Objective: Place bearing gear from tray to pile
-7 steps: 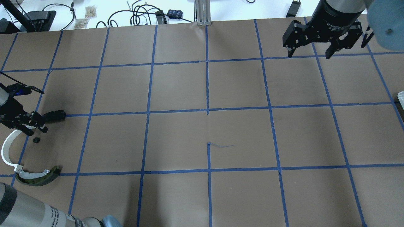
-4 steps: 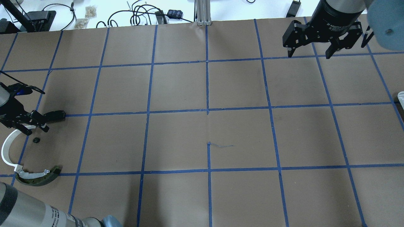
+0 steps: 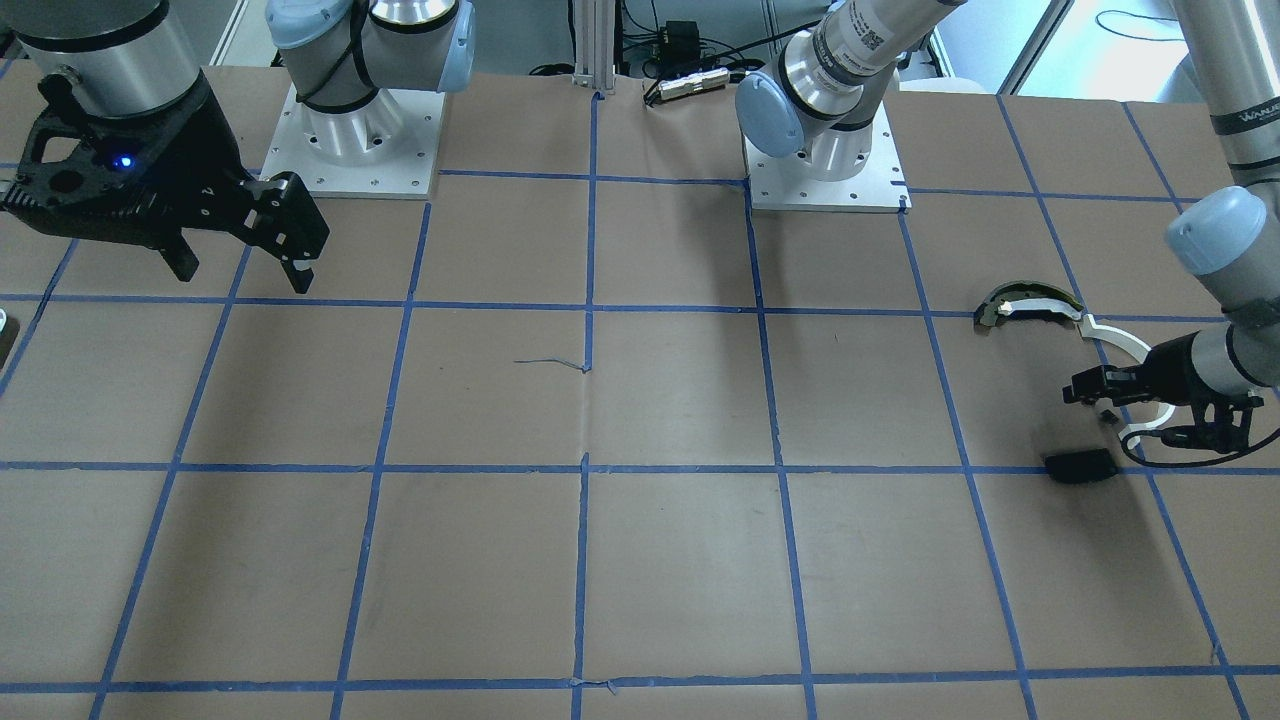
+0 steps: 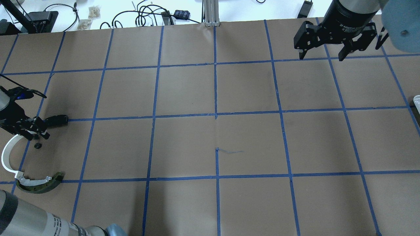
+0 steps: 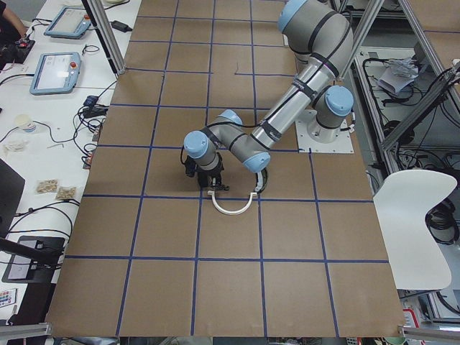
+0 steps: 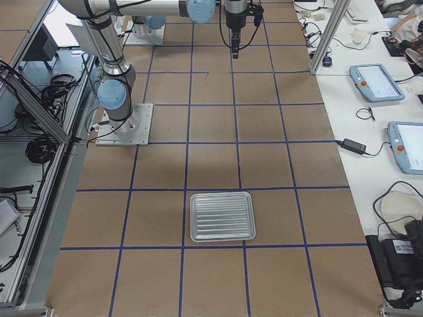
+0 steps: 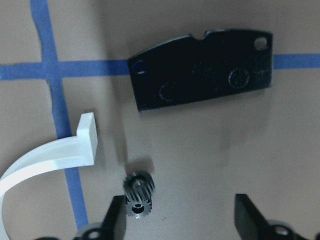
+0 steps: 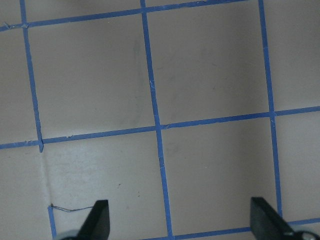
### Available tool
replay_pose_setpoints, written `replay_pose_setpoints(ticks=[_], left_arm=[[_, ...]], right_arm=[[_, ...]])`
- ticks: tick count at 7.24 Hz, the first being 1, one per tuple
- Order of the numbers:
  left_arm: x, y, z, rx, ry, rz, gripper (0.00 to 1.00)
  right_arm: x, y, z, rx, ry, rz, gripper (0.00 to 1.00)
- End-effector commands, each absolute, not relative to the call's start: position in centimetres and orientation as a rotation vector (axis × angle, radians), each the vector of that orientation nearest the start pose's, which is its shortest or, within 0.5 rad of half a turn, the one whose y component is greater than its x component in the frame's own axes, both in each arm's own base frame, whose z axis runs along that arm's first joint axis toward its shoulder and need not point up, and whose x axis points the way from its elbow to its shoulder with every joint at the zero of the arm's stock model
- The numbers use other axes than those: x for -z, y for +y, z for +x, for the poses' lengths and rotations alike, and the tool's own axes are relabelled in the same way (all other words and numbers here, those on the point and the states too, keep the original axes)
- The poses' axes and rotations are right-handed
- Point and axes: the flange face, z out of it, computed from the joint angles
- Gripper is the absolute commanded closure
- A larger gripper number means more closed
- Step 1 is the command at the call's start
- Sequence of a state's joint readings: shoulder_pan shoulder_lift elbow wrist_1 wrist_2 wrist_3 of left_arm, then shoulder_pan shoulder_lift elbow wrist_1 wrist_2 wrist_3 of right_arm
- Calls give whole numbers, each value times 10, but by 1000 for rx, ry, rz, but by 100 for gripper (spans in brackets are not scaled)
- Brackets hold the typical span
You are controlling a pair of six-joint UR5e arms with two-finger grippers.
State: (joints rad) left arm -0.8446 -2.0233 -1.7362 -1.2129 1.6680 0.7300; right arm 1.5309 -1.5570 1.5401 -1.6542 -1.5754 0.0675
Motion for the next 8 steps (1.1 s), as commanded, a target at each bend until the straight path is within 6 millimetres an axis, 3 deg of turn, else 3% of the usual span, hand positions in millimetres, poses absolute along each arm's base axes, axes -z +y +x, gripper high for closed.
replay_pose_setpoints(ticks=[1,2,4,6,8], left_arm=[[-209,-513,285,-419,3207,36,0],[-216,-521,275,-400,3199,68,0],[-239,-546,224,-338,3175,208,0],[-278,-573,130,-228,3118,396,0],[-324,-579,36,-114,3123,216,0]], right_arm=[[-505,-512,113,157,3136,169,0],[-504,-512,113,154,3136,171,0],[-503,-512,113,152,3136,171,0],[-504,-512,113,154,3136,171,0],[-505,-512,113,159,3136,171,0]])
